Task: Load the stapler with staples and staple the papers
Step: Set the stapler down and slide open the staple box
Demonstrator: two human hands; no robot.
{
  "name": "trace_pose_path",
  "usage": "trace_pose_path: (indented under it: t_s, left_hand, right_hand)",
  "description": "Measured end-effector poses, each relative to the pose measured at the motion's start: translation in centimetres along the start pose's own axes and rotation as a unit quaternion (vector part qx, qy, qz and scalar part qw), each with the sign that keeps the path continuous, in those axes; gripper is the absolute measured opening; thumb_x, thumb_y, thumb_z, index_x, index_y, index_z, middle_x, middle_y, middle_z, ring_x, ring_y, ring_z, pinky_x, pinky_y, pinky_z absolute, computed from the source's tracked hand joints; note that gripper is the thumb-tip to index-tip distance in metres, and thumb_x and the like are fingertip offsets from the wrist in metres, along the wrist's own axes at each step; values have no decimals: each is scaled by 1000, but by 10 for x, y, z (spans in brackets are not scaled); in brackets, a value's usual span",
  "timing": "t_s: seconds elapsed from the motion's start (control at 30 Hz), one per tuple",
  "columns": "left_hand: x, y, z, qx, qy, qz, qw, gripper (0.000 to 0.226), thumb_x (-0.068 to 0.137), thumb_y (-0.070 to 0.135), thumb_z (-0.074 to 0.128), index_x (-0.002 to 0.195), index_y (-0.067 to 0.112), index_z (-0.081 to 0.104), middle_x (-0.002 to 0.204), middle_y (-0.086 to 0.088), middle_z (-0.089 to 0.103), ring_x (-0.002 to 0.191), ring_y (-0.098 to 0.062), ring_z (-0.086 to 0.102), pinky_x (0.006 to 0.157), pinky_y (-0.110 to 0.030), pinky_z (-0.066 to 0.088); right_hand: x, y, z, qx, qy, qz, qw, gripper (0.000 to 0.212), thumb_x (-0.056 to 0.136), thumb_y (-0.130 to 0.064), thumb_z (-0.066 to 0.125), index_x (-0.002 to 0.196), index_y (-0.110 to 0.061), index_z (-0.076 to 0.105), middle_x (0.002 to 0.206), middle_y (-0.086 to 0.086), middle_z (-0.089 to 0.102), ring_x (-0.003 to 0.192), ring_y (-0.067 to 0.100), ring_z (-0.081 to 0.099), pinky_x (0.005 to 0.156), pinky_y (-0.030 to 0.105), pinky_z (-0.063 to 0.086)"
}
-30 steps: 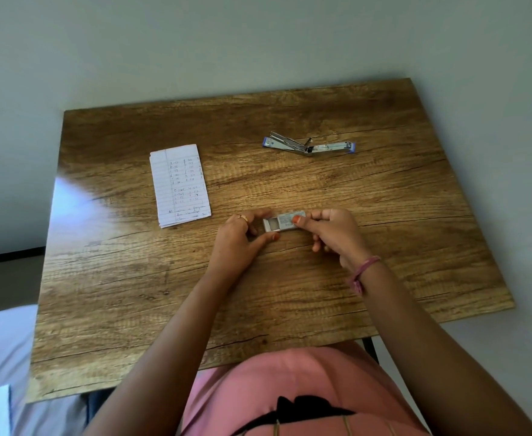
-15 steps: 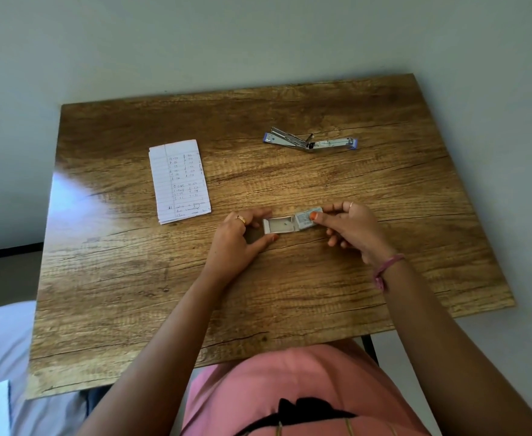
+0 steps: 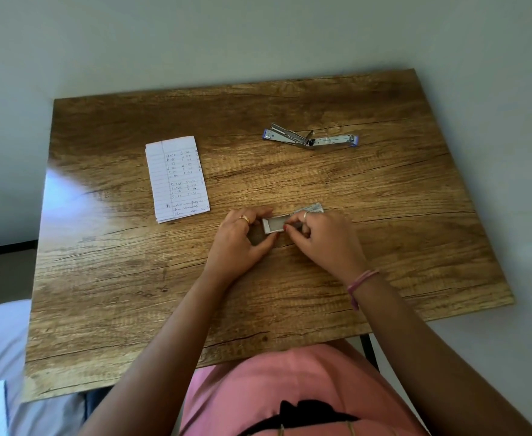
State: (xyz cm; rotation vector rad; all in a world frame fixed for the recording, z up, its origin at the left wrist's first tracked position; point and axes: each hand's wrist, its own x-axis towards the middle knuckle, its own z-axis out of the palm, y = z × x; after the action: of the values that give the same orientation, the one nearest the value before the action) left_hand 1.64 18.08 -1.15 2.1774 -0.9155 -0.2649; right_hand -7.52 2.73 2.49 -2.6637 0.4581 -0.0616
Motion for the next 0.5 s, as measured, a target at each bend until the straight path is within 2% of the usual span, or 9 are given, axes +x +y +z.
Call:
trace_pose_path:
  t_s: [0.13, 0.23, 0.3, 0.4, 0.5]
  left_hand:
    - [0, -2, 1, -2, -1, 0, 1000, 40, 78, 25, 74, 116, 16, 63, 106, 20, 54, 99, 7, 42, 87, -7, 31]
    - [0, -2, 1, -2, -2, -1, 1000, 41, 79, 26, 73, 116, 16, 62, 107, 20, 54, 100, 9, 40, 87, 0, 26]
    - [0, -2, 1, 0, -4, 0, 1000, 42, 79, 27, 73, 118, 17, 62, 108, 19, 55, 100, 8, 41, 87, -2, 26]
    - [0, -2, 0, -1, -9, -3, 1000, 42, 80, 28, 72, 118, 18, 61, 110, 18, 56, 100, 6, 42, 87, -1, 27]
    - [1, -1, 0, -2, -7, -2, 1000, 42, 79, 27, 73, 118, 18, 61, 109, 20, 54, 100, 7, 42, 86, 0, 26]
  right_hand:
    - [9, -7, -1, -43, -7, 22, 999, 26, 92, -40, 51, 102, -24, 69, 69, -6, 63, 63, 10, 55, 50, 24, 36]
    - [14, -10, -3, -53, -12, 46, 997, 25, 92, -39, 51, 103, -24, 69, 77, -3, 66, 67, 9, 50, 53, 25, 37]
    - [17, -11, -5, -63, -25, 50, 996, 24, 93, -37, 52, 103, -23, 69, 84, -2, 68, 71, 9, 46, 51, 23, 33]
    - [21, -14, -7, -78, -32, 45, 995, 23, 92, -36, 55, 97, -21, 71, 79, -2, 67, 67, 10, 47, 45, 20, 26]
    - [23, -16, -8, -81, -42, 50, 995, 19, 90, -34, 57, 90, -22, 72, 68, -7, 55, 61, 9, 46, 43, 19, 22]
